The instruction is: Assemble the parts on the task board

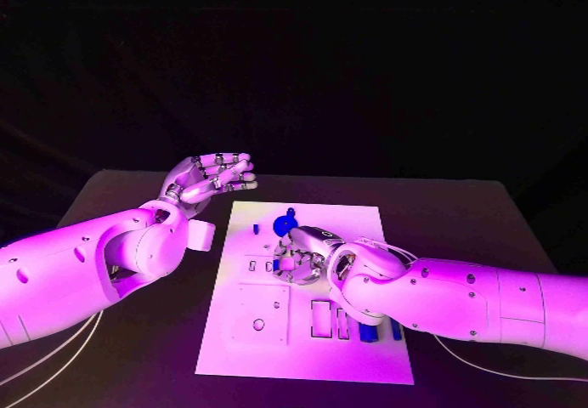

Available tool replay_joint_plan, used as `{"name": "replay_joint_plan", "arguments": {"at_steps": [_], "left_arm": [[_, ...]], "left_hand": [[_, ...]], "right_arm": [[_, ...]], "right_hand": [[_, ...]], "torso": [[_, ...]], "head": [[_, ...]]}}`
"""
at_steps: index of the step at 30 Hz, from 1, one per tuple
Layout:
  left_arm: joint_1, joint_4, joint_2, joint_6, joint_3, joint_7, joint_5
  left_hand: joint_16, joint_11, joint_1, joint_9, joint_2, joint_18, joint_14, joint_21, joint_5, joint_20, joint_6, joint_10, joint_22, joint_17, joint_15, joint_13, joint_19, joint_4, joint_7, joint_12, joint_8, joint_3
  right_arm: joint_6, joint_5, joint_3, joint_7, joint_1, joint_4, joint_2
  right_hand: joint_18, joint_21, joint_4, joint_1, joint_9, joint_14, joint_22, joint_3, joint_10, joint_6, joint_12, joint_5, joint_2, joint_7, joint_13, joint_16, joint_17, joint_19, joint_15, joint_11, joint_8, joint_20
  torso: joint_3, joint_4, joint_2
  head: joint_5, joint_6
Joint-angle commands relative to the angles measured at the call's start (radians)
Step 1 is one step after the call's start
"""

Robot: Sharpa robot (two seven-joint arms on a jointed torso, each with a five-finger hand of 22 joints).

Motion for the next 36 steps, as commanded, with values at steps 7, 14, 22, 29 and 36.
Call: {"name": "replay_joint_plan", "arguments": {"at_steps": [7,14,22,29,36], "left_arm": [[0.001,0.001,0.001,0.020,0.000,0.005,0.002],[0.001,-0.001,0.001,0.021,0.000,0.005,0.002],[0.000,-0.002,0.002,0.022,0.000,0.004,0.002],[0.000,-0.003,0.002,0.021,-0.001,0.002,0.002],[0.000,-0.004,0.002,0.021,-0.001,0.002,0.002]], "left_hand": [[0.005,0.002,0.004,0.001,0.000,0.014,-0.005,0.003,-0.004,0.005,-0.006,0.001,-0.002,0.001,-0.002,0.001,0.000,0.007,0.048,-0.006,-0.005,0.001],[0.005,0.002,0.004,0.001,0.000,0.014,-0.005,0.003,-0.004,0.005,-0.006,0.001,-0.002,0.001,-0.002,0.001,0.000,0.007,0.048,-0.006,-0.005,0.001],[0.005,0.002,0.002,0.001,0.000,0.014,-0.006,0.003,-0.004,0.005,-0.006,0.001,-0.002,0.002,-0.002,0.001,0.000,0.007,0.048,-0.007,-0.005,0.001],[0.005,0.002,0.002,0.001,0.000,0.014,-0.006,0.003,-0.004,0.005,-0.006,0.001,-0.002,0.002,-0.002,0.001,0.000,0.007,0.048,-0.007,-0.005,0.001],[0.005,0.002,0.002,0.001,0.000,0.014,-0.006,0.003,-0.004,0.005,-0.007,0.001,-0.002,0.003,-0.002,0.001,0.000,0.008,0.048,-0.007,-0.005,0.000]], "right_arm": [[0.024,-0.012,-0.003,-0.016,-0.003,-0.005,-0.001],[0.019,-0.013,-0.003,-0.019,-0.004,-0.005,-0.001],[0.015,-0.013,-0.003,-0.020,-0.004,-0.006,0.000],[0.011,-0.013,-0.003,-0.021,-0.005,-0.005,0.000],[0.007,-0.013,-0.003,-0.019,-0.005,-0.005,0.001]], "right_hand": [[-0.011,-0.008,0.001,-0.008,-0.004,0.090,0.134,-0.004,-0.010,-0.014,-0.010,0.002,-0.016,0.006,0.083,0.000,0.205,0.001,0.011,0.005,-0.009,0.007],[-0.010,-0.012,0.007,-0.019,-0.007,0.089,0.132,-0.012,-0.014,-0.020,-0.014,0.002,-0.026,0.009,0.079,-0.001,0.202,-0.001,0.015,0.009,-0.013,0.010],[-0.009,-0.017,0.016,-0.033,-0.010,0.088,0.129,-0.027,-0.024,-0.026,-0.023,0.001,-0.041,0.012,0.067,-0.002,0.200,-0.004,0.018,0.012,-0.016,0.014],[-0.007,-0.024,0.019,-0.034,-0.013,0.087,0.124,-0.041,-0.042,-0.040,-0.040,0.002,-0.052,0.016,0.046,-0.003,0.195,-0.008,0.020,0.015,-0.022,0.017],[-0.006,-0.029,0.020,-0.033,-0.016,0.086,0.120,-0.053,-0.055,-0.052,-0.052,0.002,-0.058,0.018,0.030,-0.005,0.189,-0.012,0.022,0.018,-0.027,0.019]], "torso": [[-0.0009,0.0005,0.000],[-0.0008,0.0001,0.000],[-0.0003,0.0000,0.000],[0.0002,0.0001,0.000],[0.0004,-0.0003,0.000]], "head": [[0.000,-0.001],[0.001,-0.001],[0.000,-0.001],[0.000,-0.002],[0.000,-0.002]]}}
